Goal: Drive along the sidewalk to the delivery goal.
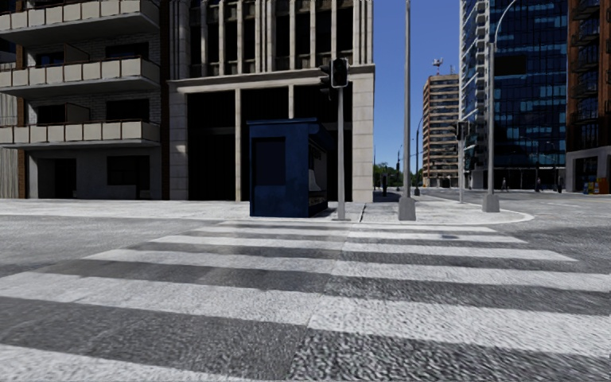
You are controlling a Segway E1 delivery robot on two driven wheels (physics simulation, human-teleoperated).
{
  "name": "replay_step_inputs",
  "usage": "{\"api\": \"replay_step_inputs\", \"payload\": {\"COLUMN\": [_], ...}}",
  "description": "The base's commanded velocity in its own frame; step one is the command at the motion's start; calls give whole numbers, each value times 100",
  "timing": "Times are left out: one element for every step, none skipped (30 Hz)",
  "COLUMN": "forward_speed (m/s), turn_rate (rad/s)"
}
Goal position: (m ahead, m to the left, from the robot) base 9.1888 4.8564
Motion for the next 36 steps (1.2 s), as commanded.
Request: {"api": "replay_step_inputs", "payload": {"forward_speed": [150,150,150,150,150,150,150,150,150,151,151,151,151,151,151,151,151,151,151,151,151,151,151,151,146,141,140,140,139,138,138,138,138,138,138,138], "turn_rate": [-120,-115,-115,-43,-34,-15,-3,0,0,0,0,0,0,0,0,0,0,0,-42,-60,-60,-120,-120,-120,-120,-12,-1,-1,0,0,0,0,0,0,0,0]}}
